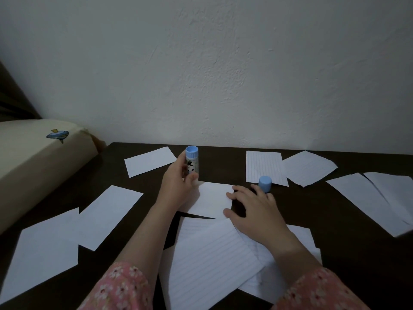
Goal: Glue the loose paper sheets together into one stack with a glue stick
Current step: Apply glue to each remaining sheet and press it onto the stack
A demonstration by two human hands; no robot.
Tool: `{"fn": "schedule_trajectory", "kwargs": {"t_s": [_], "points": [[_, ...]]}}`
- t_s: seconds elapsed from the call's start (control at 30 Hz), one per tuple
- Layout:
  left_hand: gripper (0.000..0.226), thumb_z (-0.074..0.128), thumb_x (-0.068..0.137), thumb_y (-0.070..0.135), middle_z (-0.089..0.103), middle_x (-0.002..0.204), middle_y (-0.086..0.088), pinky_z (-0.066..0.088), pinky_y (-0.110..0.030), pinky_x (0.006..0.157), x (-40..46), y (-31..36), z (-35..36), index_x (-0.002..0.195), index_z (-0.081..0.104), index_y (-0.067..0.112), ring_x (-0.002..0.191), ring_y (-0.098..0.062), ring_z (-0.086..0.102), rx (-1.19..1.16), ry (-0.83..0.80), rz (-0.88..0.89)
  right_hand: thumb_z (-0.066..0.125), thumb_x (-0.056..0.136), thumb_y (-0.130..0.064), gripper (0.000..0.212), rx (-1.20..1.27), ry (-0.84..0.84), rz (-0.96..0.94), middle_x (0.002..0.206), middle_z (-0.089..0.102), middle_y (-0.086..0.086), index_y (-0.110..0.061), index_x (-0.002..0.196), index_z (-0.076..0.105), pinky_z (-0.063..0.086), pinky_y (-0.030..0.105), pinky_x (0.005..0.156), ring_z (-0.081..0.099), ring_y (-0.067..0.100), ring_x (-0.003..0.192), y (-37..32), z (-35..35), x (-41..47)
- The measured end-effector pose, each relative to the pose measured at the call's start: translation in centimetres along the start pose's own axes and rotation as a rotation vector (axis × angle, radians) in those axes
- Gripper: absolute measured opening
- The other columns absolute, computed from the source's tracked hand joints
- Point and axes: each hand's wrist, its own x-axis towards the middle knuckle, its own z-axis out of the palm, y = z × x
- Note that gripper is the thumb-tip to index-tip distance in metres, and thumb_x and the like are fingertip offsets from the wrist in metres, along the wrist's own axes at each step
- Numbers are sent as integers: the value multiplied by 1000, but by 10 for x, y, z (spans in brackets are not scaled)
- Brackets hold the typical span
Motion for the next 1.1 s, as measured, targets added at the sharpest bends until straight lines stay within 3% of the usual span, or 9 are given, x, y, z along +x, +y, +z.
{"fn": "schedule_trajectory", "kwargs": {"t_s": [0.17,0.5,0.6,0.7,0.8,0.9,0.97,1.03,1.1], "points": [[61,56,92,8,50,138,-3,39,-31,99,0,-2,-7,146,33,26,128,-18,46,1,40,-22,43,93,-58,50,-3,0,-2,154,24,-20,-41,139,41,8,47,119,8,18,147,0,0,0],[64,56,93,12,46,143,-4,38,-44,105,0,-4,-12,148,27,28,132,-23,43,-53,75,-114,42,93,-59,50,-19,-6,3,155,23,-20,-42,140,39,7,47,118,7,18,147,-1,-1,0],[61,60,92,21,55,132,-4,44,-44,101,-1,-11,-20,145,32,26,121,-22,52,-196,191,-235,43,93,-58,50,-22,-4,1,154,23,-20,-41,140,40,8,47,118,8,18,147,-1,-1,0],[57,61,92,24,61,114,1,48,-37,94,-2,-13,-34,142,35,24,103,-15,60,-527,336,-373,43,92,-57,50,-24,15,-8,153,26,-19,-40,138,42,10,45,117,11,17,146,-1,0,0],[61,61,92,22,58,113,3,48,-29,83,-3,-11,-43,146,32,24,96,-10,58,-698,412,-425,46,90,-59,49,-32,56,-15,149,31,-15,-35,133,47,16,41,115,19,12,142,0,1,0],[62,62,92,21,59,104,5,47,-29,80,-11,-4,-42,145,31,25,94,-10,58,-675,396,-414,51,86,-61,47,2,111,-3,141,40,-13,-28,121,52,26,37,110,31,10,133,0,3,1],[62,63,91,22,60,106,2,48,-30,81,-17,2,-39,145,32,26,95,-12,59,-630,365,-385,52,87,-60,44,31,144,10,124,51,-13,-26,116,51,32,32,102,41,9,122,-1,3,1],[62,64,90,23,60,112,-1,50,-32,83,-23,9,-35,144,33,27,99,-16,60,-592,315,-356,49,92,-51,31,47,173,5,112,54,-14,-26,110,52,34,30,97,45,8,115,-1,3,2],[63,64,90,23,59,115,-2,51,-31,83,-28,16,-31,144,32,26,103,-18,60,-561,252,-321,48,96,-42,20,45,189,-7,114,54,-14,-28,110,53,35,28,98,46,8,117,-1,2,1]]}}
